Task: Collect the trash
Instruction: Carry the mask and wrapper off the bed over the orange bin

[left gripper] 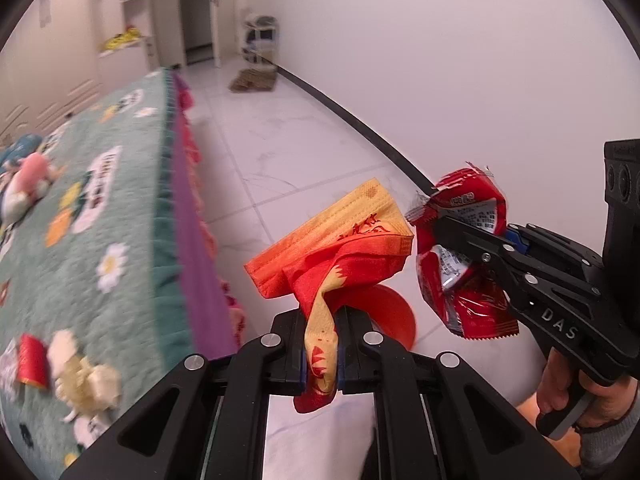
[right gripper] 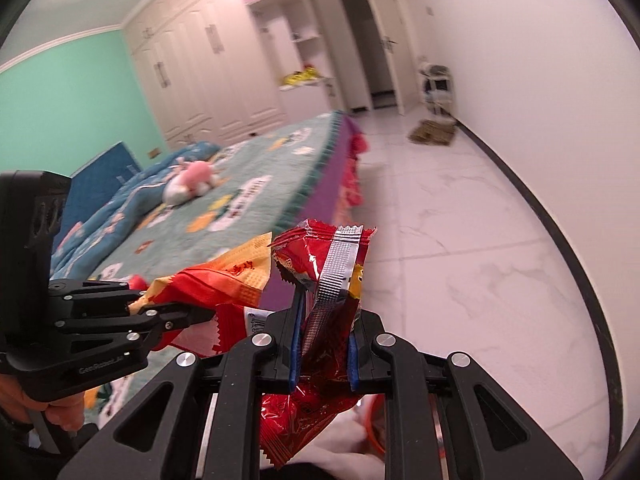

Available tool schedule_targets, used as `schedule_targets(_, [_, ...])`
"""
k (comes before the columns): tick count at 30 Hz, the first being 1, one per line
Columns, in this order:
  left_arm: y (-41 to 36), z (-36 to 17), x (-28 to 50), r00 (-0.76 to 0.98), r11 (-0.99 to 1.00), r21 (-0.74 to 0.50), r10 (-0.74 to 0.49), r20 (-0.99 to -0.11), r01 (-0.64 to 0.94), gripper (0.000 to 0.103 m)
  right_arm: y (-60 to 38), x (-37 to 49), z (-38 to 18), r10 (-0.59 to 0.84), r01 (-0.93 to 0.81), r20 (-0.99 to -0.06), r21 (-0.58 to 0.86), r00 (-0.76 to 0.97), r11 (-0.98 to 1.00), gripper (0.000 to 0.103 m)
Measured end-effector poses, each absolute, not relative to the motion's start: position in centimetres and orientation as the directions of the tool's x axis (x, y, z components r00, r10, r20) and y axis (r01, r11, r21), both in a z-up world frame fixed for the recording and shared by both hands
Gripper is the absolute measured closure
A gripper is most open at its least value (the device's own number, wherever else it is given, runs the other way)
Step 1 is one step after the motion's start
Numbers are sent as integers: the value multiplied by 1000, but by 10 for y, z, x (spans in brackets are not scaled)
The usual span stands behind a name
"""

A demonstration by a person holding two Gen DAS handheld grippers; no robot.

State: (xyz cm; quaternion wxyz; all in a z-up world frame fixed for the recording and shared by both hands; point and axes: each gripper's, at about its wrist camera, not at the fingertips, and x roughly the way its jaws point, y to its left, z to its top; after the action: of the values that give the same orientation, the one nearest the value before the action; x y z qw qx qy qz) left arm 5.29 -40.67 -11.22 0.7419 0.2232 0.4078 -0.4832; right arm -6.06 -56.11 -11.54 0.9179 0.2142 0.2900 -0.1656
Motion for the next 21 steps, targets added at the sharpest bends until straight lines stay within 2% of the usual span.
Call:
schedule_targets(6, [-447,-144,54,116,389,-105,-503,-857,915,93,-601,-76,-157,-218,522,-666,298,714,799,85])
schedule_targets(21, [-517,-228,59,-15,374,-179,-402,-916,910,93,-647,-72,-270,-180,638,-792,309,583,705,85])
